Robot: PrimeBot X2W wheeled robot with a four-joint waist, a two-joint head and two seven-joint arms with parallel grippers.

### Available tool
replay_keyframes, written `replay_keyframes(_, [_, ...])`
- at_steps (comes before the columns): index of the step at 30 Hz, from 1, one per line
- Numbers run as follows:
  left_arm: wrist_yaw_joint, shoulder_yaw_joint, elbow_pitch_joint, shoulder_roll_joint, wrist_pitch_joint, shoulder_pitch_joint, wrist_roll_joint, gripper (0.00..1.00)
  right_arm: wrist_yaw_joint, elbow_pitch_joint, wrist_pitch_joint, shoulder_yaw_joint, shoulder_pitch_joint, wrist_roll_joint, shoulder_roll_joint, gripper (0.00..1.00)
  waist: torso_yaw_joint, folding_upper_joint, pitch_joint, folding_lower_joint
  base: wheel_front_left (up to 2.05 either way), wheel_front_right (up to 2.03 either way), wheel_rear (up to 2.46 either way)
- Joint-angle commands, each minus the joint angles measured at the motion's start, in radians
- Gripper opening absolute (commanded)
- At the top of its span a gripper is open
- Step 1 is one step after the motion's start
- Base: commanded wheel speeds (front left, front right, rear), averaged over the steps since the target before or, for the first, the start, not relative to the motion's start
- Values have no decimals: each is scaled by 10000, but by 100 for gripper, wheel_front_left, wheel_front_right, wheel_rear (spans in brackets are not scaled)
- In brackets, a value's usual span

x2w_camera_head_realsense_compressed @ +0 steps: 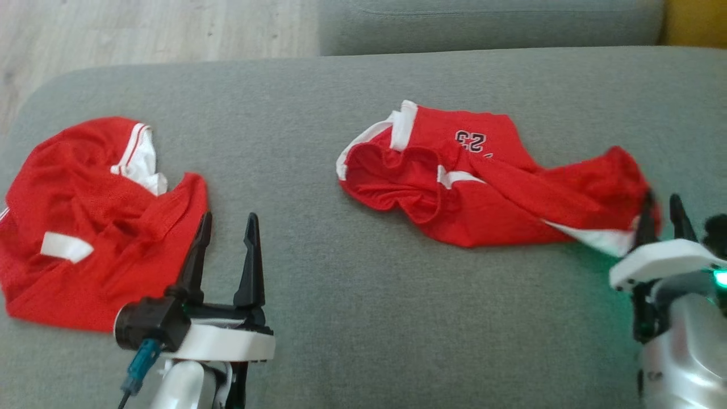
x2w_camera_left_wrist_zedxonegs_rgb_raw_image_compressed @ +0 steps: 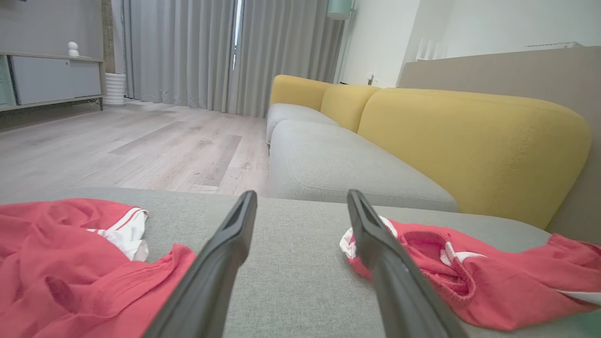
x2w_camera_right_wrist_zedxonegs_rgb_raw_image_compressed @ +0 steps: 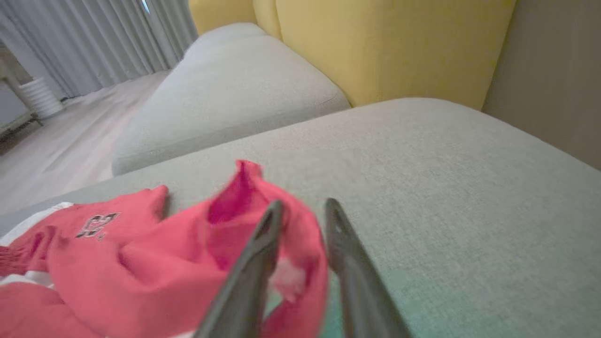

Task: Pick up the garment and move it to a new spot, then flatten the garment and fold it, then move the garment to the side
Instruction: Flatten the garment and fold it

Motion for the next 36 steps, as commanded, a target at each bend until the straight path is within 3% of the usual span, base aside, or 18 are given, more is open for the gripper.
replay_keyframes(1, [-10, 260, -267, 3, -93, -400, 71, 100, 73, -467, -263, 594, -382, 90, -29, 100, -131, -1, -49, -1, 0, 0, 0])
replay_keyframes(7, [-29, 191, -357, 3, -93, -389, 17, 100, 73, -1776, -1092, 2730, 51, 172, -28, 100, -344, -1, -285, -1, 0, 0, 0])
replay_keyframes(13, [-40, 89, -468, 3, -93, -231, -121, 100, 73, -4066, -1256, 4421, 1102, 647, -27, 100, -459, -1, -605, -1, 0, 0, 0])
replay_keyframes(22, [-35, -230, -279, 3, -93, -57, -238, 100, 73, -5256, -1261, 4924, 2815, 1249, -27, 100, -552, -1, -639, -1, 0, 0, 0])
replay_keyframes(31, [-160, -517, 90, 3, -93, -530, -65, 100, 73, -5591, -1262, 4859, 2748, 1132, -26, 100, -793, -1, -268, -1, 0, 0, 0])
replay_keyframes(36, [-255, -1140, 912, 3, 117, -1459, 243, 100, 73, -5614, -1262, 4652, 2614, 1010, -26, 100, -1043, -1, 120, -1, 0, 0, 0])
